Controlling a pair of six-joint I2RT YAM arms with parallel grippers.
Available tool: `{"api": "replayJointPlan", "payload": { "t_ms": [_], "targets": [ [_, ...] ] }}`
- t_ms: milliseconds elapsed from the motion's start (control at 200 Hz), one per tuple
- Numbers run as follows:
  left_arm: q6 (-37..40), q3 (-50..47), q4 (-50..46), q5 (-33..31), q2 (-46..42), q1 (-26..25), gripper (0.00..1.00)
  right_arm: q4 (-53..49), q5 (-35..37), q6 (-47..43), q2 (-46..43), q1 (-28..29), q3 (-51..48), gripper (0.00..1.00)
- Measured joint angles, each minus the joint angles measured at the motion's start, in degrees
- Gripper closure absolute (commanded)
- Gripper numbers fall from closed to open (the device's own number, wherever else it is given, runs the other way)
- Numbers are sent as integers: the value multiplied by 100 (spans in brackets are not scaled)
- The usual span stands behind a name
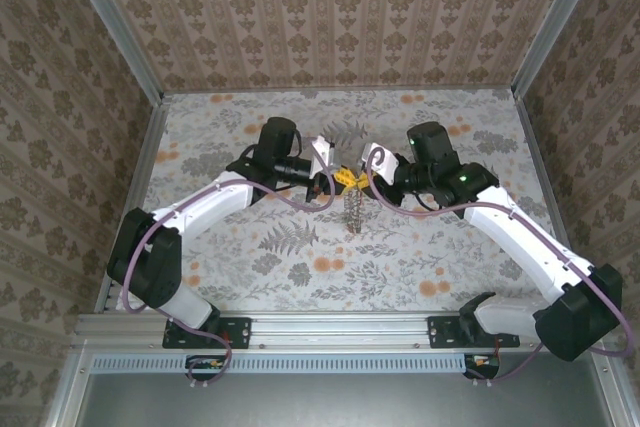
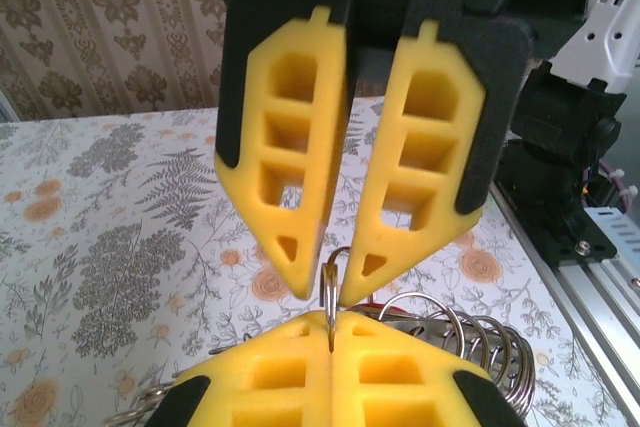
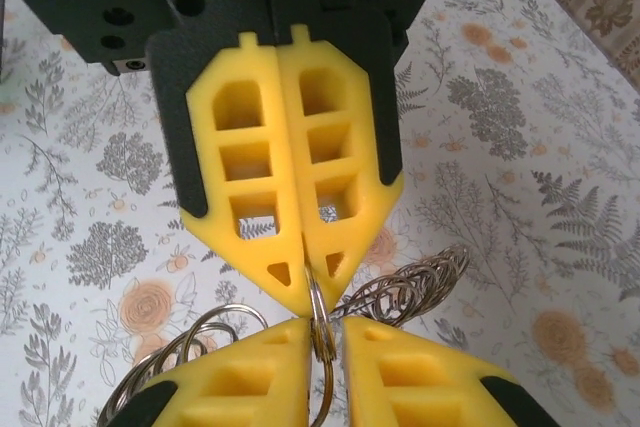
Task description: Put the keys on the keyring
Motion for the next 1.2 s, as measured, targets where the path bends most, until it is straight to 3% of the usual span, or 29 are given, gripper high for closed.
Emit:
{"api": "replayJointPlan", "payload": {
  "t_ms": [205, 350, 425, 505, 820, 985, 1115, 1200],
  "targets": [
    [-372, -105, 590, 39, 35, 11, 100, 546, -549, 271, 0, -271, -299, 85],
    [-476, -129, 778, 57, 39, 48, 100, 859, -841, 452, -39, -387, -457, 100],
    [-496, -131, 824, 66, 39, 50, 100, 953, -907, 533, -44, -415, -483, 100],
    [-461, -129, 793, 57, 39, 48, 89, 944, -916, 535, -44, -420, -483, 100],
    [651, 466, -776, -227, 39, -92, 83, -33, -564, 127, 122, -214, 44, 100],
    [1134, 800, -1556, -422, 55, -142, 84, -533, -197, -96, 245, -22, 385, 100],
    [1342, 892, -1878, -503, 72, -166, 100, -962, 149, -271, 363, 173, 651, 100],
    [1438, 907, -2041, -535, 85, -179, 100, -1211, 400, -354, 439, 295, 807, 97]
  ]
}}
